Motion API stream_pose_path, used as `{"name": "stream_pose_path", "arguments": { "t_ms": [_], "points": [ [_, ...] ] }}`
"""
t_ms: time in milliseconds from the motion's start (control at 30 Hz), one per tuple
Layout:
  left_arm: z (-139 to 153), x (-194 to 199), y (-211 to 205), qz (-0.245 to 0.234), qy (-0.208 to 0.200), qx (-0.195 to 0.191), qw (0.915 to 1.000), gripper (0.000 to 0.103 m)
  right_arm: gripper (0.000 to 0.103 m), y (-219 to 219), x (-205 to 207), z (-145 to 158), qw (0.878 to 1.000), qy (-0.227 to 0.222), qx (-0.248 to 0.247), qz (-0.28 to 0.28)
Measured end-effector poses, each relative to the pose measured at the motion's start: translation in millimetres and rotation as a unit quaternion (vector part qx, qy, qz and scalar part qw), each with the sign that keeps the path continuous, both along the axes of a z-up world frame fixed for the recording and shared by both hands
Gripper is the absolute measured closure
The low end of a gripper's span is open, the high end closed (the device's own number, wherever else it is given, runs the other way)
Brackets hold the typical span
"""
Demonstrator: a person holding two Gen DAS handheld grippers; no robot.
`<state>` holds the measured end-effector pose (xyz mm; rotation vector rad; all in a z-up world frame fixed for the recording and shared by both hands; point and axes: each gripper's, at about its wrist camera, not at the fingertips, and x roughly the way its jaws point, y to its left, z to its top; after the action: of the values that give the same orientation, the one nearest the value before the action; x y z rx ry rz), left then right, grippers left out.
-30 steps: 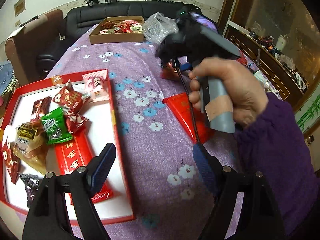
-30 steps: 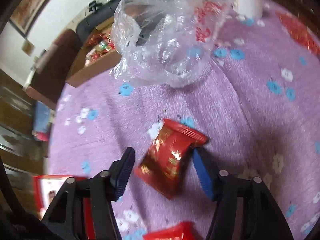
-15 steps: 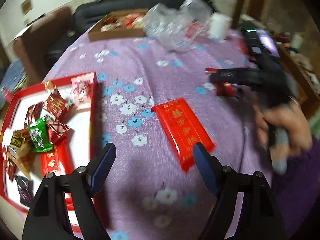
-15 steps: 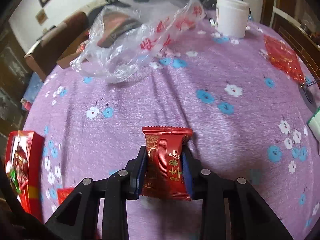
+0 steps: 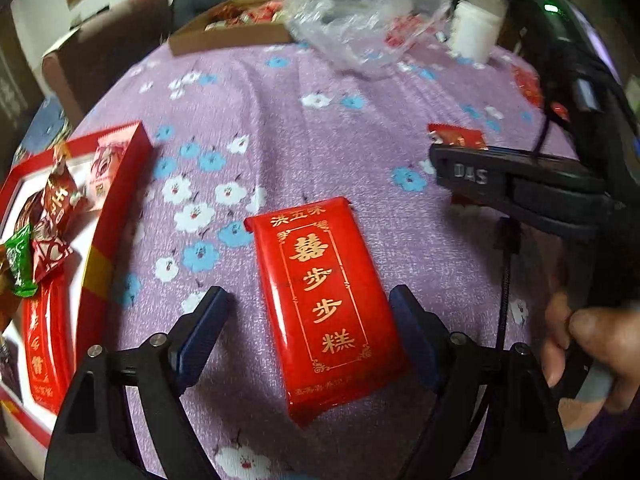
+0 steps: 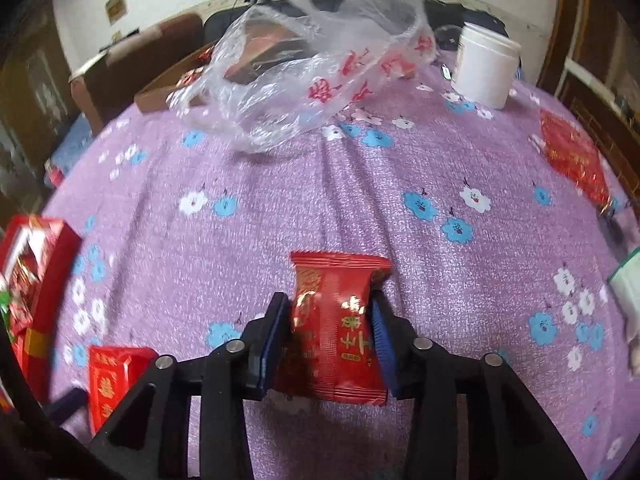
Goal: Organize snacks
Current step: 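Close left tool on the red gold-lettered cake bar and lift it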
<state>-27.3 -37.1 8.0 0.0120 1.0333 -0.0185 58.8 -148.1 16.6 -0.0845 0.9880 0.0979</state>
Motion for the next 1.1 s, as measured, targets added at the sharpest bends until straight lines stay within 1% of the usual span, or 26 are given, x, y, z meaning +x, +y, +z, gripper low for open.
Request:
{"name": "stream_pose_path", "arguments": {
  "t_ms": [67, 100, 167, 200, 233, 300, 400, 467, 533, 633, 800, 900, 1033, 1100],
  "points": [
    [0, -1, 2, -0.01, -0.007, -0.001, 0.9999, 0.02, 0.059, -1, 1, -1, 1.0, 0.0, -0.001, -0.001],
    [1, -1, 3, -0.016, -0.008, -0.001, 0.9998, 0.022, 0.06, -1, 1, -1, 1.0, 0.001, 0.001, 0.0],
    [3, -2, 3, -0.027, -0.015, 0.0, 0.9995, 0.036, 0.06, -1, 1, -1, 1.0, 0.0, 0.0, 0.0],
    [4, -1, 4, -0.035, -0.018, -0.001, 0.9992, 0.049, 0.061, -1, 1, -1, 1.0, -0.002, -0.003, 0.002],
    [5, -1, 4, -0.037, -0.018, 0.0, 0.9992, 0.055, 0.061, 0, 1, -1, 1.0, -0.003, -0.005, 0.003],
    [6, 0, 9, -0.043, -0.014, -0.009, 0.999, 0.057, 0.064, -1, 0, 0, 1.0, -0.001, -0.001, 0.002],
    [6, -2, 10, -0.051, -0.017, -0.005, 0.9985, 0.058, 0.066, -3, -1, 1, 1.0, 0.002, 0.01, 0.002],
    [6, -5, 11, -0.057, -0.021, -0.003, 0.9981, 0.058, 0.068, -7, -1, 2, 1.0, 0.007, 0.03, 0.003],
    [7, -7, 11, -0.059, -0.027, 0.003, 0.9979, 0.058, 0.068, -12, -1, 4, 0.998, 0.012, 0.064, 0.008],
    [12, -12, 14, -0.057, -0.04, 0.008, 0.9976, 0.058, 0.068, -17, -2, 9, 0.995, 0.01, 0.1, 0.012],
    [31, -27, 20, -0.047, -0.084, 0.037, 0.9946, 0.058, 0.068, -20, -5, 17, 0.989, 0.003, 0.148, 0.02],
    [44, -36, 26, -0.037, -0.111, 0.046, 0.992, 0.058, 0.068, -18, -7, 21, 0.987, -0.006, 0.159, 0.02],
    [56, -43, 34, -0.024, -0.138, 0.063, 0.9882, 0.058, 0.068, -18, -8, 22, 0.983, -0.004, 0.179, 0.024],
    [61, -46, 37, -0.018, -0.15, 0.073, 0.9858, 0.058, 0.068, -16, -7, 21, 0.984, -0.004, 0.178, 0.024]
  ]
}}
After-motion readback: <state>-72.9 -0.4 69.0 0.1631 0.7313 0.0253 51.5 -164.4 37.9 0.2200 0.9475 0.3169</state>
